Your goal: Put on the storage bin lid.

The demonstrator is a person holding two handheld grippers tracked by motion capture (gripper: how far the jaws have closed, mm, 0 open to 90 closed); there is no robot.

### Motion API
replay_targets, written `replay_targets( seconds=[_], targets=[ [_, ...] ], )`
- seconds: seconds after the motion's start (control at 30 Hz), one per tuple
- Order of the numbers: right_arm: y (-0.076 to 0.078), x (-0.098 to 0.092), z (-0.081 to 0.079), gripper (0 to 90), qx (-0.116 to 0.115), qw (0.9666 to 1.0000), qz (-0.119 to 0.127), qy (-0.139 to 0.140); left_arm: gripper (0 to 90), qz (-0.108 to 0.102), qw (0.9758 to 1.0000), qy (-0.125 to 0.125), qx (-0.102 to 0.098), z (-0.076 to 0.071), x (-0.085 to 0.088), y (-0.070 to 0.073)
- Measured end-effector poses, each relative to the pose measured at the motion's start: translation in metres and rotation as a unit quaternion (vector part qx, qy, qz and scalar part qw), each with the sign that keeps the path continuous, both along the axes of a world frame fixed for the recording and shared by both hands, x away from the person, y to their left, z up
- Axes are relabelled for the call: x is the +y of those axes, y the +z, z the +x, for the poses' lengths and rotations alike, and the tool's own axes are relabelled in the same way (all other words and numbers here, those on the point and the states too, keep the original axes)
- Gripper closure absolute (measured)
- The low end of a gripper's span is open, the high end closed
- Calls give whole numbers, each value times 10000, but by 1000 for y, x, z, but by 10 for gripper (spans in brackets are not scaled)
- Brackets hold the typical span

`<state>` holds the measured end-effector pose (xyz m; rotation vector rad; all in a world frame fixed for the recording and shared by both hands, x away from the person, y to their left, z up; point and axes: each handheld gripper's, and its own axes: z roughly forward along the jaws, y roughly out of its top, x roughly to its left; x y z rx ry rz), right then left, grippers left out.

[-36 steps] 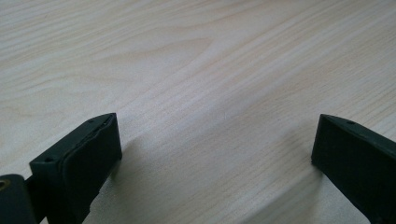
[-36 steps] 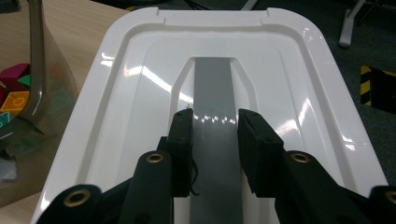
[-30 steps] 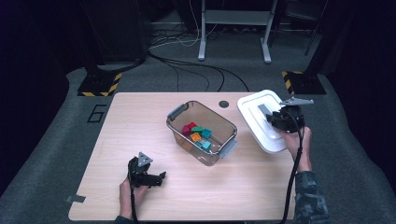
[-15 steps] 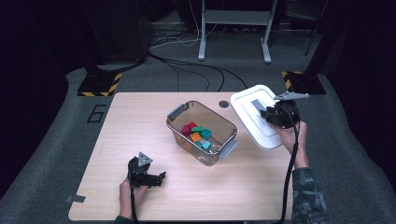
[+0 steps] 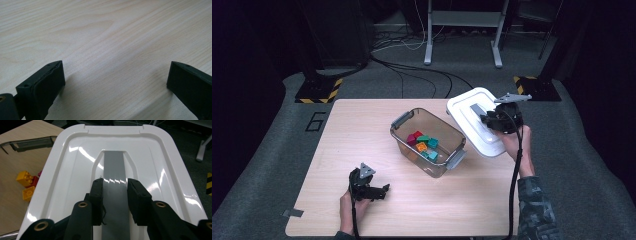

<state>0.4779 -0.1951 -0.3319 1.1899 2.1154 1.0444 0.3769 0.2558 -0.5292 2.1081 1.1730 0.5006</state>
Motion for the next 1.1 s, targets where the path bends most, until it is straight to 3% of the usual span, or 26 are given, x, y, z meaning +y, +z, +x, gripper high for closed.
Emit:
replay_targets(
  seconds=[0.43, 1.1],
  targets=[
    [7, 27, 1, 667, -25, 9997, 24, 234, 13, -13, 10000, 6, -7, 0, 0, 0],
    [-2, 77, 6, 667, 99, 9978, 47, 651, 15, -73, 10000, 51, -22, 0, -1, -1]
  ],
)
